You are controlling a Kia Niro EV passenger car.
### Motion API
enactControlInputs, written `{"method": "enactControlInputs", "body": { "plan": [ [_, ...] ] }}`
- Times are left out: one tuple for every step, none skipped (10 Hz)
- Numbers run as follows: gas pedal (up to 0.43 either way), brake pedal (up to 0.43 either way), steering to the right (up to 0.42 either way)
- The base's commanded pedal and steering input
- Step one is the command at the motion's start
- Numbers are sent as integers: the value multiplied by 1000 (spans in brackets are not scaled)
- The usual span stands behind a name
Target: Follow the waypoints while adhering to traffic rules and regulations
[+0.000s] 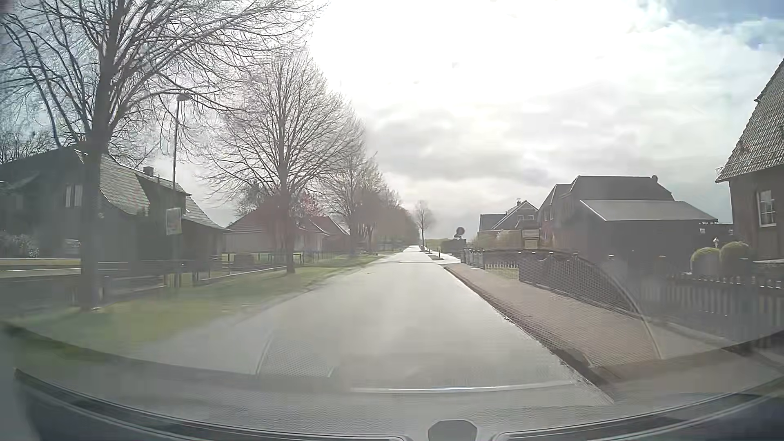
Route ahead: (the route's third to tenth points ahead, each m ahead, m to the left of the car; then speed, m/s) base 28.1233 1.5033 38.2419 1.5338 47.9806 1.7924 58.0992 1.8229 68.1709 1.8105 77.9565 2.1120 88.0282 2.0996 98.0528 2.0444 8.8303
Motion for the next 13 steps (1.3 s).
{"method": "enactControlInputs", "body": {
  "plan": [
    [150,0,-2],
    [150,0,-2],
    [150,6,-2],
    [150,0,-2],
    [157,0,-2],
    [157,0,-2],
    [157,0,-2],
    [157,0,-2],
    [157,0,-2],
    [157,6,-2],
    [157,0,-2],
    [157,0,-2],
    [157,6,-2]
  ]
}}
